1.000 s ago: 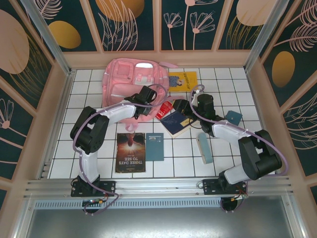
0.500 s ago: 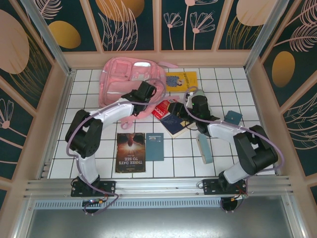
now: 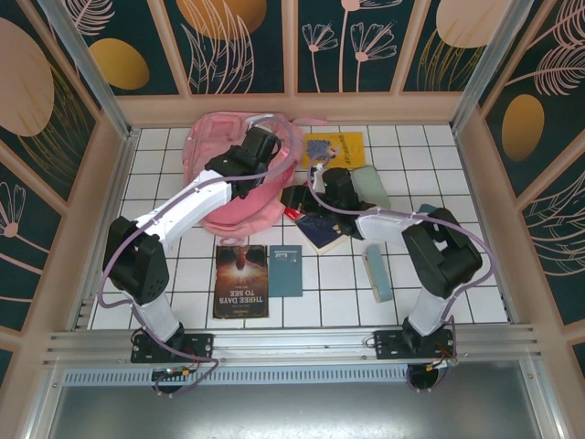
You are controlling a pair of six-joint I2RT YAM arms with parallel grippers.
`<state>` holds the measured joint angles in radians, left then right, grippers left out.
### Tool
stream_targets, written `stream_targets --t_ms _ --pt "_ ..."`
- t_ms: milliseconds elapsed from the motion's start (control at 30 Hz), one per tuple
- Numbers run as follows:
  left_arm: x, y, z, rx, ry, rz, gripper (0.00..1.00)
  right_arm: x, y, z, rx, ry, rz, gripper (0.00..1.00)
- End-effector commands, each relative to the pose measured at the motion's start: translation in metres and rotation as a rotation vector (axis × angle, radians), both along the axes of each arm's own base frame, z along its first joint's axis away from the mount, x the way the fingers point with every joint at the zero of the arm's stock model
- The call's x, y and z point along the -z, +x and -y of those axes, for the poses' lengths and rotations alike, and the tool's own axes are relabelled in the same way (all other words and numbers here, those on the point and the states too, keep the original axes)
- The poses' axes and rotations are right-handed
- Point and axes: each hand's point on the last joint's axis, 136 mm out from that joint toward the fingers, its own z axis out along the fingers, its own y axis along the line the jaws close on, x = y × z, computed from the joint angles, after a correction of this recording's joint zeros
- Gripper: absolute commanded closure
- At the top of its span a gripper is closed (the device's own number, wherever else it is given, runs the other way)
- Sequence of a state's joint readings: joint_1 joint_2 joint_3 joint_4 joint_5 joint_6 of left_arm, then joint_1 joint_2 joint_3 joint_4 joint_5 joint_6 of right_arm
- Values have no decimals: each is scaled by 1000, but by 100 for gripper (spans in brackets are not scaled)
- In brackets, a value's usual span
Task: Pack the student bag
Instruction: Open the student bag at the top-left of the table.
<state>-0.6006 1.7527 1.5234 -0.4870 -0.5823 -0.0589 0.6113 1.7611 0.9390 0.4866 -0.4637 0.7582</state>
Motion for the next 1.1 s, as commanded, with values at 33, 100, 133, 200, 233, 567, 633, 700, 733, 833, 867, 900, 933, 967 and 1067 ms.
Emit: stream_targets --t_ms 33,100,133,200,233,567,633,700,733,833,867,900,933,967,1067 --pt "-45 1 1 -34 -113 85 100 -32 4 -37 -77 174 50 42" --pt "-32 4 7 -26 -121 50 100 -31 10 -45 -68 229 25 39" --pt "-30 5 8 -28 -126 45 100 -28 13 -50 -68 242 6 40" --pt "-29 5 9 -30 -130 43 100 -26 19 -60 -68 258 -12 42" --pt "-28 5 8 -31 -130 38 100 -26 22 -64 -64 264 -12 42" --pt "-17 -34 -28 -95 -81 15 51 -35 52 -71 1 256 34 41" --pt "-14 -47 -40 -109 -82 21 51 -32 57 -71 6 247 36 40" --pt "-5 -60 -46 -103 -93 16 50 -30 60 -70 10 245 32 40" --pt "3 -67 -47 -81 -91 3 50 -29 62 -69 13 245 33 40" --pt "25 -77 -56 -71 -44 -16 38 -29 62 -68 13 246 31 40" --pt "30 -77 -59 -71 -22 -16 33 -30 62 -68 12 247 32 40" --pt "32 -74 -63 -90 4 -2 29 -30 62 -68 10 246 30 40" --pt "33 -71 -64 -94 20 6 29 -31 62 -68 8 247 33 40" --pt "33 -68 -63 -93 30 13 29 -30 62 -68 8 246 32 40" --pt "39 -54 -58 -83 62 26 28 -33 61 -67 2 248 33 40"
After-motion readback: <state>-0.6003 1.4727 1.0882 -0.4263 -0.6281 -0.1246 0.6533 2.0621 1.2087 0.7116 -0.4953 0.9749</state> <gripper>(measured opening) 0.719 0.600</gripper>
